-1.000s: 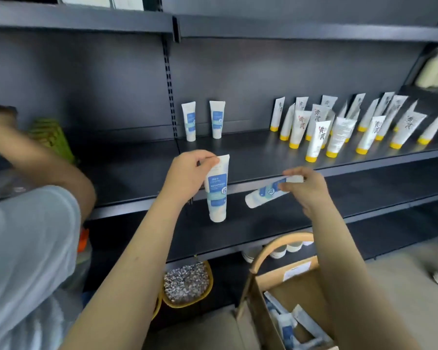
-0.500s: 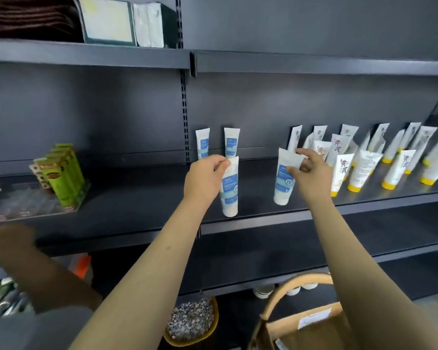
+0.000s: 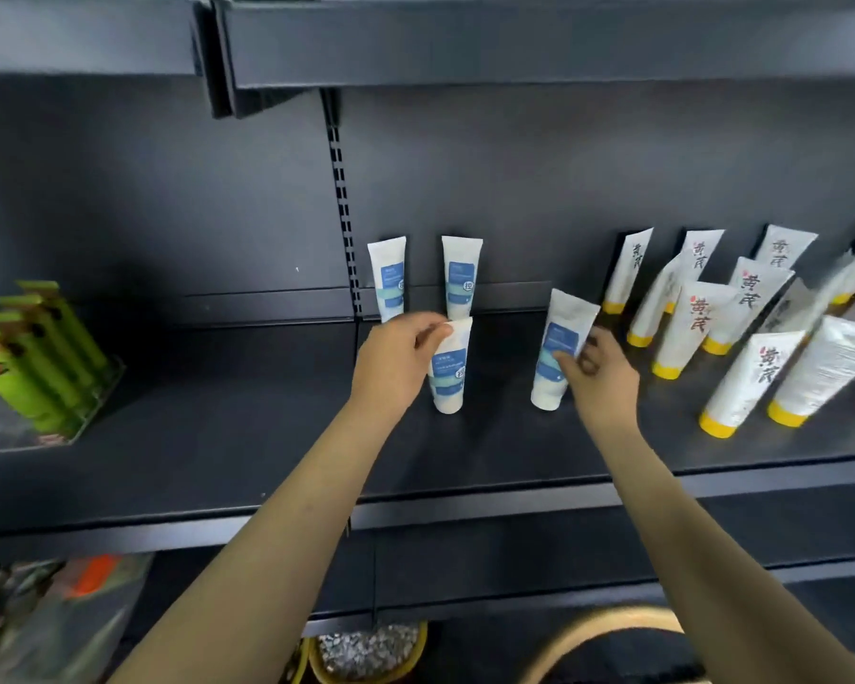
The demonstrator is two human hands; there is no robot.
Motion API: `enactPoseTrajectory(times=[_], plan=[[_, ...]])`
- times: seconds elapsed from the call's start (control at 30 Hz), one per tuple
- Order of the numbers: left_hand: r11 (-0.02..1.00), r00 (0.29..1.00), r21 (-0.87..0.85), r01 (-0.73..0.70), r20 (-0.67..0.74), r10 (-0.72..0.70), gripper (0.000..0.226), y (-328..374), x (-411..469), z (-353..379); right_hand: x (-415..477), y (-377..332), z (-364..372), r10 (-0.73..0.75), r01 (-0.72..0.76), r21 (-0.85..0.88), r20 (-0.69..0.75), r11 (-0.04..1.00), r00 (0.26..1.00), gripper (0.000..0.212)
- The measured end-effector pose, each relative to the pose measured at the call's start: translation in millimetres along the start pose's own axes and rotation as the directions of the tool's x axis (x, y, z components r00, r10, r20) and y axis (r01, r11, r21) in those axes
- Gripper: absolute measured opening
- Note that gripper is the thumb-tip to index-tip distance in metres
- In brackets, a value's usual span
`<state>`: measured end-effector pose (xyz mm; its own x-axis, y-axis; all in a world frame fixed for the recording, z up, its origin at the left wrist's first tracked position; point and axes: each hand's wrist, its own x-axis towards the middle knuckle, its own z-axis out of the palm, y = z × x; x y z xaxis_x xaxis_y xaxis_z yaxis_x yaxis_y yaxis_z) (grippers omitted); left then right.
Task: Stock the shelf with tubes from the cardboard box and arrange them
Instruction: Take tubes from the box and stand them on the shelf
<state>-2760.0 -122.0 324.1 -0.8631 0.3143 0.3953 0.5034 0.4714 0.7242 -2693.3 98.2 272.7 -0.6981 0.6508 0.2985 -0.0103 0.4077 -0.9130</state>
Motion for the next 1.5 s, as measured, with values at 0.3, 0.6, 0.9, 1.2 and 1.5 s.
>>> enactPoseTrajectory(times=[0.3, 0.6, 0.9, 1.2, 1.5], plan=[[0.984, 0.996, -0.162, 0.075, 0.064, -0.065, 0.045, -23.1, -7.0, 19.9, 44.9, 12.5, 10.4, -0.018, 0.021, -0.076, 0.038, 0.997, 0.999, 0.03], [0.938, 0.946, -0.201, 0.282, 0.222, -0.236, 0.029, -62.6, -15.9, 54.7, 53.4, 31.2, 22.5, -0.09, 0.098, -0.075, 0.107, 0.992, 0.99, 0.039], [0.96, 0.959, -0.025, 0.28, -0.038, -0.281, 0.037, -97.7, 7.8, 53.5, 104.6, 40.4, 41.9, -0.066, 0.095, -0.172, 0.167, 0.98, 0.984, 0.041], [0.898, 0.895, 0.052, 0.437, -0.12, -0.429, 0.047, -112.8, 30.7, 50.7, 163.4, 33.9, 58.5, 0.012, 0.041, -0.259, 0.2, 0.965, 0.98, 0.039], [0.88, 0.884, 0.122, 0.459, -0.166, -0.438, 0.047, -112.4, 35.1, 54.5, 175.4, 46.7, 65.0, 0.02, 0.026, -0.261, 0.173, 0.965, 0.985, 0.035]])
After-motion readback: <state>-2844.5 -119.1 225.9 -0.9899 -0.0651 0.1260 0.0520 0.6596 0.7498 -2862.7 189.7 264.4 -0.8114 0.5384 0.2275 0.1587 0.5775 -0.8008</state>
